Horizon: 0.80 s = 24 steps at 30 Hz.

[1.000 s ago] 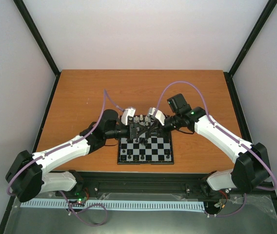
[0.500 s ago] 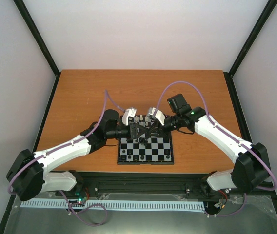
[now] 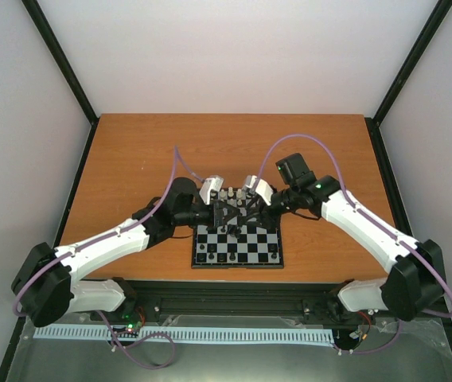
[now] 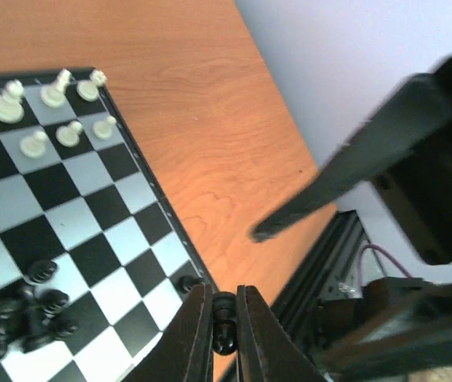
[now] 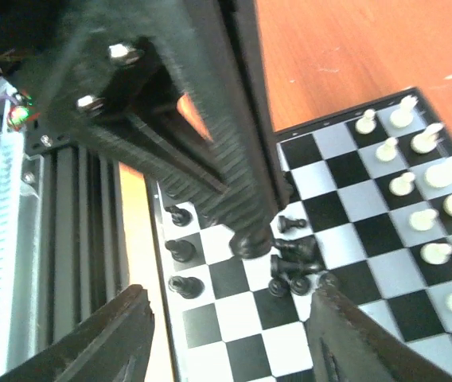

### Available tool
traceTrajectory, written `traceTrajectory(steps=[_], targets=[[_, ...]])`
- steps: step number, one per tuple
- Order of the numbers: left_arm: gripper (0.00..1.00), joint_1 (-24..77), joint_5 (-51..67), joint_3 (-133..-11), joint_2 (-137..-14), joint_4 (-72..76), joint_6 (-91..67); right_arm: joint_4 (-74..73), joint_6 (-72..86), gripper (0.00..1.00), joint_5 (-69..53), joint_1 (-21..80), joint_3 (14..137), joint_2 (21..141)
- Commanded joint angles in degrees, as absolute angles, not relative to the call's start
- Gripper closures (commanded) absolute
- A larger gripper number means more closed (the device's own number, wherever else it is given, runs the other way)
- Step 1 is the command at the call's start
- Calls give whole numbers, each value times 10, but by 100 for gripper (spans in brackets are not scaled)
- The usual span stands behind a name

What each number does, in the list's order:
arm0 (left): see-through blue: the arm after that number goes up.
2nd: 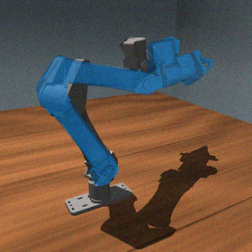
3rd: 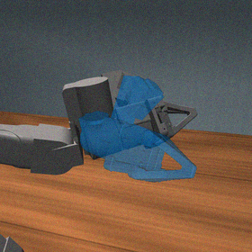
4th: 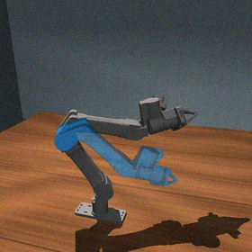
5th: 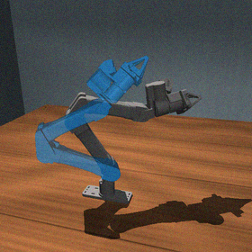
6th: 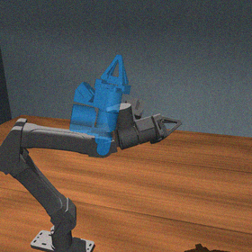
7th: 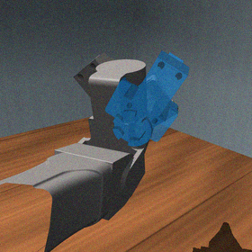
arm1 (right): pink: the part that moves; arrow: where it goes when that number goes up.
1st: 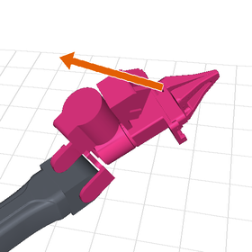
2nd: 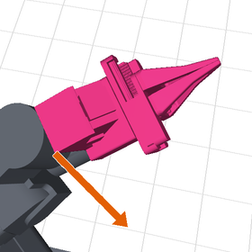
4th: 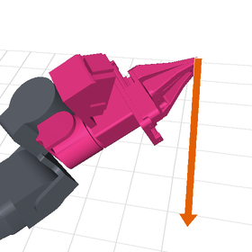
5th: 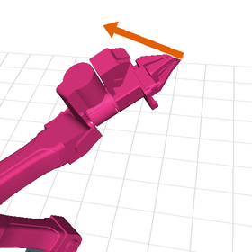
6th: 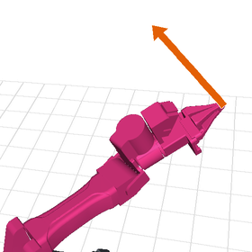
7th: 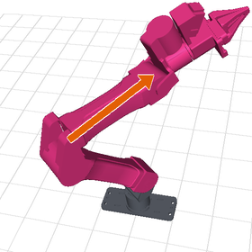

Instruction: Set up the chess pieces on the board

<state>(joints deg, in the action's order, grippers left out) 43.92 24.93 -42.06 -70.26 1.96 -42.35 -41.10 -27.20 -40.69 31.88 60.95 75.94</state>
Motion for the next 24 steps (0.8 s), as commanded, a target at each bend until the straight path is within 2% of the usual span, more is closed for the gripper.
traceTrajectory(steps=[1,4,10,15,24], targets=[[93,456,154,-482,-718,-96,-327,-429,-286,43,-311,309,589,673],[93,497,71,-512,-739,-168,-271,-395,-270,39,-254,277,547,608],[94,544,-27,-552,-788,-269,-224,-362,-259,38,-260,208,490,567],[94,546,-35,-550,-800,-324,-206,-359,-266,37,-263,204,477,559],[94,553,17,-558,-858,-348,-181,-360,-270,37,-267,204,473,555]])
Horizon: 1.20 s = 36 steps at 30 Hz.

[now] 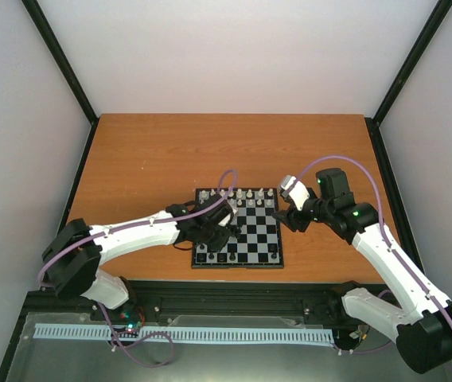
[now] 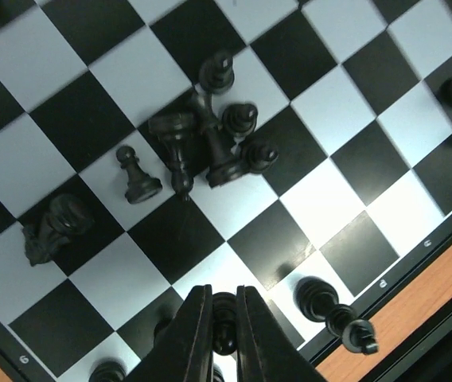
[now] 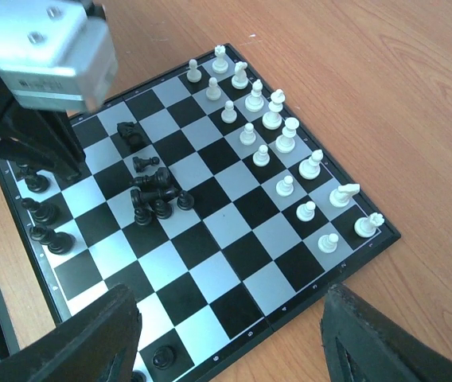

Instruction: Set up the chess pieces on the board

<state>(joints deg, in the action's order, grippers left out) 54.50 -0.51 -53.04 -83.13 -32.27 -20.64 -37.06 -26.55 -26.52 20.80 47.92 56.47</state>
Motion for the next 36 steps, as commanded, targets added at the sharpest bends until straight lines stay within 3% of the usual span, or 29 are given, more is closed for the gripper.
traceTrajectory(steps=[1,23,30,36], targets=[[94,554,17,-562,-865,-350,-179,-360,-270,37,-266,204,473,556],[89,559,14,-564,-912,-337,-181,-367,-277,37,-275,204,474,575],[76,558,17,-564,-906,-337,-185,-368,-278,37,-276,204,474,576],[73,559,27,-577,-877,-351,-185,-368,-278,37,-276,204,474,575]])
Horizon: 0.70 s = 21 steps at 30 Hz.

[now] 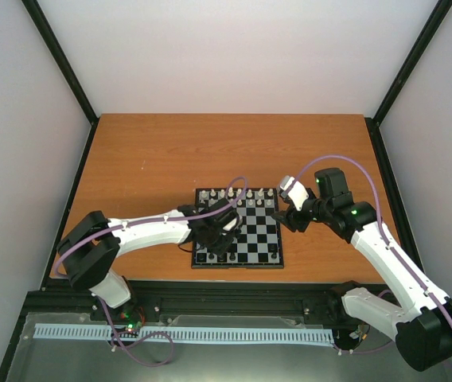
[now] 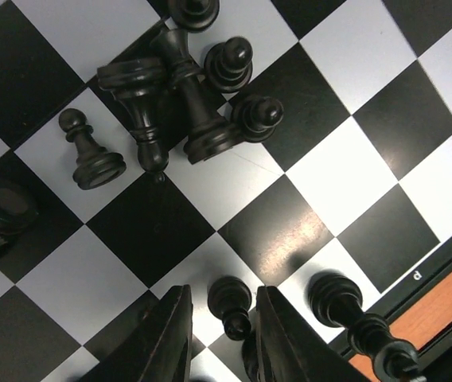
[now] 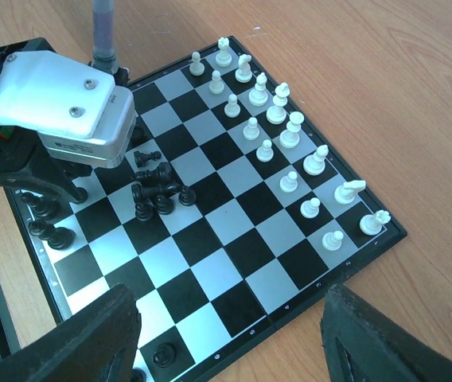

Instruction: Set up the chess pieces on the board

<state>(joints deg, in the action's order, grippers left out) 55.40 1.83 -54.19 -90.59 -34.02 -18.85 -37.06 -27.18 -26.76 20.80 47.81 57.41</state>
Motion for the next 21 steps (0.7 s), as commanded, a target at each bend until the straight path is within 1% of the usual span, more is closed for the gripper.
traceTrajectory(steps=[1,7,10,12,13,14,15,16,21], targets=[[73,559,20,-583,-871,-358,-185,-368,-277,37,-276,204,475,576],[69,559,-39,-612,-814,-400,-186,-369,-279,37,-275,204,475,575],[67,558,-92,-618,-790,-406,-201,-368,-279,37,-276,204,475,573],[62,554,-134,-612,-778,-406,-219,-370,-280,37,-278,204,475,571],[58,549,-148,-606,-774,-404,-229,-370,-280,37,-279,204,475,571],[49,543,-155,-598,-770,-399,-233,-371,-280,37,-281,204,475,571],[43,536,-157,-589,-768,-394,-231,-372,-281,37,-282,204,475,570],[40,528,-158,-580,-767,-390,-228,-372,-281,37,-283,204,474,569],[34,485,-131,-523,-768,-338,-232,-373,-284,36,-290,204,473,562]])
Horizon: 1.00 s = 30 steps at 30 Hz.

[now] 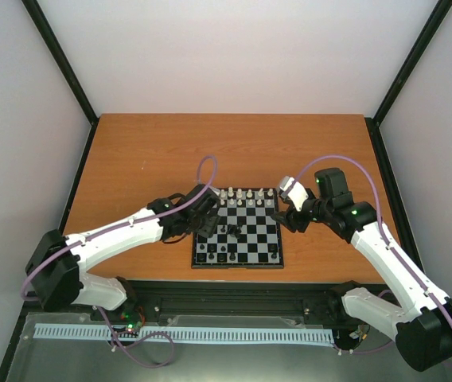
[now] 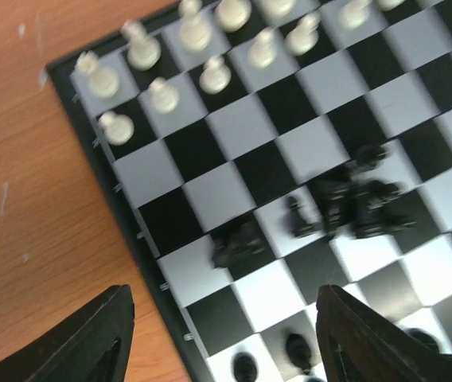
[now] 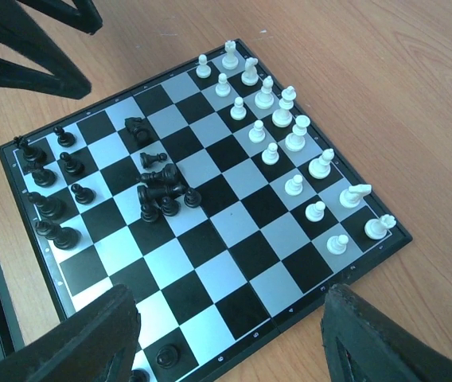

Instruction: Set up the chess pieces on the board

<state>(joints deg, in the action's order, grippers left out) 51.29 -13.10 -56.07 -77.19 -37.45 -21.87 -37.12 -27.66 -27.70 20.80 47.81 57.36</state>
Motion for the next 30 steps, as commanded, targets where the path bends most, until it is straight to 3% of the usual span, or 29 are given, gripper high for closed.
traceTrajectory(steps=[1,7,15,20,26,30], targets=[[34,478,-113,-510,-767,-319,-236,-374,-284,37,-293,204,473,563],[32,463,-125,-490,-750,-288,-272,-385,-315,40,-322,204,483,577],[1,457,-171,-553,-566,-409,-301,-425,-365,45,-332,242,614,746],[0,456,-226,-623,-487,-497,-245,-416,-363,46,-311,281,693,861],[0,438,-327,-506,-431,-460,-213,-413,-366,49,-249,365,750,974],[0,406,-275,-494,-410,-453,-230,-417,-364,49,-226,406,782,1033]])
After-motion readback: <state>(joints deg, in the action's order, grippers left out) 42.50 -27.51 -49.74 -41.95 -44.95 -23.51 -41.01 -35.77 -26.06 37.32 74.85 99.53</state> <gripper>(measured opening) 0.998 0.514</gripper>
